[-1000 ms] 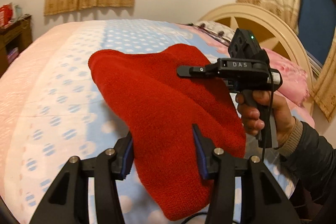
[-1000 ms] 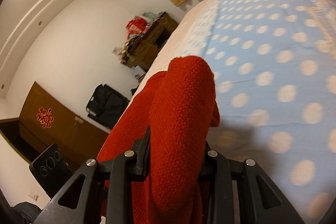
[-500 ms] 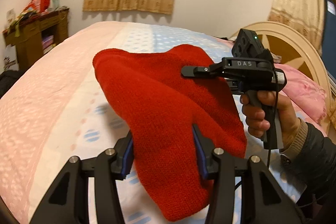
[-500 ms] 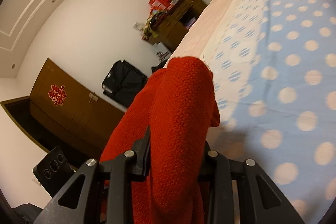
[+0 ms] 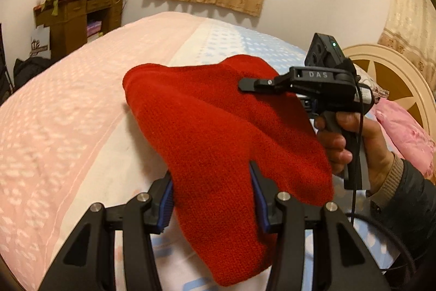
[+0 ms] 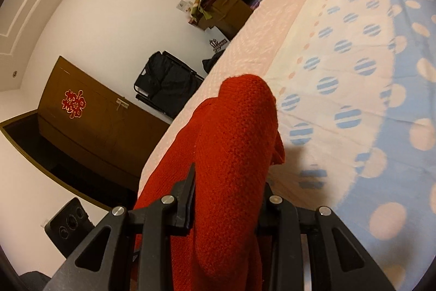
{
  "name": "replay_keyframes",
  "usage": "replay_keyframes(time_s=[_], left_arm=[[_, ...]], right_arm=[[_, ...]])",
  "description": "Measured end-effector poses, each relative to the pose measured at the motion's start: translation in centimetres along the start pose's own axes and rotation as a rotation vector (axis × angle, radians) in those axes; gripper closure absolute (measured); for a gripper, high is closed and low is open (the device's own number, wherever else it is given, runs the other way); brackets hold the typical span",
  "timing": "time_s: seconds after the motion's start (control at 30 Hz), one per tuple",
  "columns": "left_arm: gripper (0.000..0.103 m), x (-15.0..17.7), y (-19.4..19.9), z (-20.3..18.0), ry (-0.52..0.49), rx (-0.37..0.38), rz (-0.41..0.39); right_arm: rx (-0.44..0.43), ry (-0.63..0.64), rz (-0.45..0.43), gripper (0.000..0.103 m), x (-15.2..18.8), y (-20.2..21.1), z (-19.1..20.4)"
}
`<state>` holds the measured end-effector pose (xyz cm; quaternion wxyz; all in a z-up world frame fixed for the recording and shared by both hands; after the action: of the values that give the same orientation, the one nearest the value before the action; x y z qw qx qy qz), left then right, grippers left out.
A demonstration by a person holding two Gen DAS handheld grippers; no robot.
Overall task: Fold small clothes
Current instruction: 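Lift the red sweater with the right tool and carry it along the bed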
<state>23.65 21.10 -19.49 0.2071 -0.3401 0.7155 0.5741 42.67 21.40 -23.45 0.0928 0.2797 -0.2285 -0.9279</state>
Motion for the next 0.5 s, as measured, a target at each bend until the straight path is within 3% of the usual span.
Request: replay_keyframes(time_s=[0.23,0.5], left_arm=[[0.053,3.4,-0.2,1.7,0.039,0.004,0.025],[0.048,2.9,-0.4,1.6,0.028,-0.009,0.026]], right_arm=[[0.011,-0.044,0.040,0.071,0.8,-2.5,-1.7],[0.071,-0.069,0.061,0.068,0.8,-3.6,-3.7]])
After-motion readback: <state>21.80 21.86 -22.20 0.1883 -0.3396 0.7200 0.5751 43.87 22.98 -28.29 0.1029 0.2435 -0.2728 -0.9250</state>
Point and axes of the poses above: each gripper's, at about its wrist camera, not at the fingertips, and y roughly against the way its jaws point, z to its left, x to its underside, the point moved 8 cm from there along -y, roughly the way its jaws point, and after that the axes turned 2 degrees about z, right-handed, at the moved point
